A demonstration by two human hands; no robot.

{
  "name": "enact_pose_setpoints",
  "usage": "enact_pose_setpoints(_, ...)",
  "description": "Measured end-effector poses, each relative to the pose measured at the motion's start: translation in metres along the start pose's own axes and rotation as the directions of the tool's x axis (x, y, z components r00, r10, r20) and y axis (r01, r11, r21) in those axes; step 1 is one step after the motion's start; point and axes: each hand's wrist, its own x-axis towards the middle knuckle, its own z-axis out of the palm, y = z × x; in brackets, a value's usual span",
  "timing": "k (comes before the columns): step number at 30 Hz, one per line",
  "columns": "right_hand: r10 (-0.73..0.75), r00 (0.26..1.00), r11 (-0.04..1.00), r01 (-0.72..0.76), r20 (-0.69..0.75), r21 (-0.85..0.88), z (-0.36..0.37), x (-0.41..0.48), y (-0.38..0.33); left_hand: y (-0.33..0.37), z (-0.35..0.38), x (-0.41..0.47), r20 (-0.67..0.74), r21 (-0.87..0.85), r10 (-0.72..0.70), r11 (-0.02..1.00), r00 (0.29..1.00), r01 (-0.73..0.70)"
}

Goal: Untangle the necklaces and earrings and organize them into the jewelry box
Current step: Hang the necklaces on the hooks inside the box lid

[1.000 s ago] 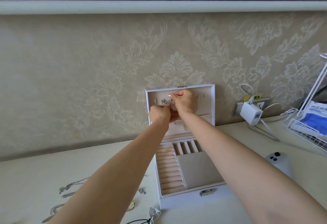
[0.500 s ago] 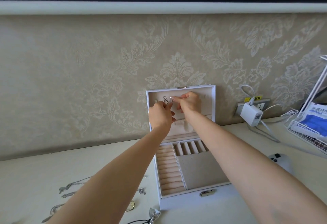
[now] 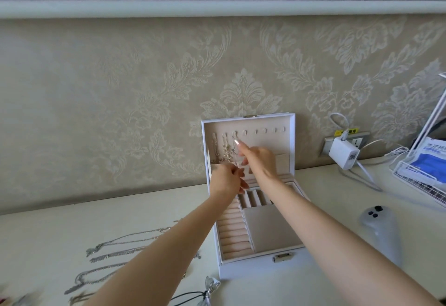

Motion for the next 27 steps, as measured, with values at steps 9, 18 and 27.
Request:
enact_pose_setpoints(9, 0.268, 0.937, 0.923, -0.316, 0.226, 0.219, -0.016, -0.015, 0.02, 0.003, 0.001, -0.022, -0.165, 0.577, 0.483, 0.754, 0.86, -0.313)
enact_pose_setpoints(18, 0.079, 0.963, 0.885, -0.186, 0.256, 0.426, -0.04, -0.023, 0.036, -0.02, 0.003, 0.011, 0.126, 0.522, 0.484, 0.71, 0.866, -0.473)
enact_pose_setpoints(27, -0.09, 0.992, 0.834, 0.028, 0.084, 0.551, -0.054, 0.012, -0.008, -0.017, 0.008, 0.015, 0.136, 0.696, 0.487, 0.572, 0.863, -0.433)
